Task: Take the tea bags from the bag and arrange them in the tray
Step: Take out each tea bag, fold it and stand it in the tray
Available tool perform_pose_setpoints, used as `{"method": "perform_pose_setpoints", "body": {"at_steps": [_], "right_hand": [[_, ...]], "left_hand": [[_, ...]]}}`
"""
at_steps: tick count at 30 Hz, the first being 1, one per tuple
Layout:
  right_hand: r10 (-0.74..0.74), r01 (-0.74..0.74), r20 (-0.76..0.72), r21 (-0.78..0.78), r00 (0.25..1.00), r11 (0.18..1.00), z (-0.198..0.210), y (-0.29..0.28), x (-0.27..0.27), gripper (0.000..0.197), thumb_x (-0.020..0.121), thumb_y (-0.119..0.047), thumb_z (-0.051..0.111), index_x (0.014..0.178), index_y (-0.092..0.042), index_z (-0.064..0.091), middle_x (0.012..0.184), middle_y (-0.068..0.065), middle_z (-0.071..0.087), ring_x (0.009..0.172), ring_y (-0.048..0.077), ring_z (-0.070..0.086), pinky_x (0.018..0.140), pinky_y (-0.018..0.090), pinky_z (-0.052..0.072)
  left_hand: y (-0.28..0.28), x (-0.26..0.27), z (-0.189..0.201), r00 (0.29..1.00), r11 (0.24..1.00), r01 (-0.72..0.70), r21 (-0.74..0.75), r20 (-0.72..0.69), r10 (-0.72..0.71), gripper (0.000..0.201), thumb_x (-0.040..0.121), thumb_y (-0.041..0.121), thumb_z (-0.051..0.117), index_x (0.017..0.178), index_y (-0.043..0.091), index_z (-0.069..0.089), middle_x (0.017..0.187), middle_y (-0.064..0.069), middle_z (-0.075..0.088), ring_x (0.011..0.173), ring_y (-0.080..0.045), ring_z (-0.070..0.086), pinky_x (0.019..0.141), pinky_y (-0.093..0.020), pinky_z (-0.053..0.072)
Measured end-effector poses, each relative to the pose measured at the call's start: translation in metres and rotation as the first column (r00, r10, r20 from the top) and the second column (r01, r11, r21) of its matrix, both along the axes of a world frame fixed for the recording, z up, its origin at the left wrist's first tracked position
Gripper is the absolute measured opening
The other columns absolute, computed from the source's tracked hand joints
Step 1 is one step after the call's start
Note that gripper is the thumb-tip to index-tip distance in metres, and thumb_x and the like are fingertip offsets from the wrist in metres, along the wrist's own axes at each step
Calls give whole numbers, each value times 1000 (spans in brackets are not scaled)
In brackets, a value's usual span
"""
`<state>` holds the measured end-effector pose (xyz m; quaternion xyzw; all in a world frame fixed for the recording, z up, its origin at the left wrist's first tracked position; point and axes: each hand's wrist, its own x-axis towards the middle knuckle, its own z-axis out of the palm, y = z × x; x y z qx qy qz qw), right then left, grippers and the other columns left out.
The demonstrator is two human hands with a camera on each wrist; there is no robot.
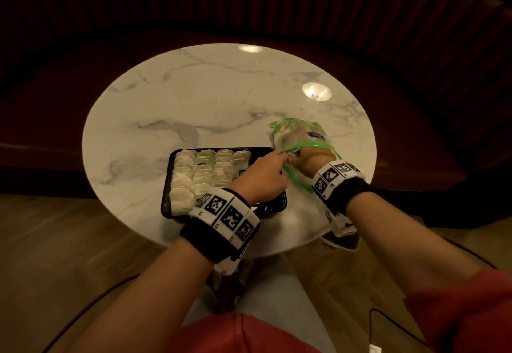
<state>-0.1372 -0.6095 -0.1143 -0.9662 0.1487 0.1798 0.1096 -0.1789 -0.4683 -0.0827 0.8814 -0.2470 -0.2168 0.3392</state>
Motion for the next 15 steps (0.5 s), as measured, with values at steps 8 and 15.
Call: {"method": "perform_pose_setpoints", "body": {"at_steps": [8, 15], "right_hand": [[1, -1, 5, -101, 1000, 995, -7, -10, 6, 40, 105, -17, 36, 141, 1, 39, 146, 17, 42, 134, 34, 41, 109, 41, 31], [8, -9, -8, -202, 1000, 979, -3, -7, 10, 41, 105, -27, 34, 137, -4, 45, 144, 17, 45, 132, 33, 43, 108, 39, 32]], "left_hand": [[6, 1, 2, 1000, 1000, 13, 22, 10, -14, 43, 97, 9, 47, 140, 4, 45, 143, -9, 46, 128, -26, 45, 99, -27, 34], [7, 1, 2, 1000, 1000, 20, 1, -13, -20, 41, 98, 12, 47, 139, 11, 48, 136, -6, 52, 122, -25, 50, 93, -24, 36]]}}
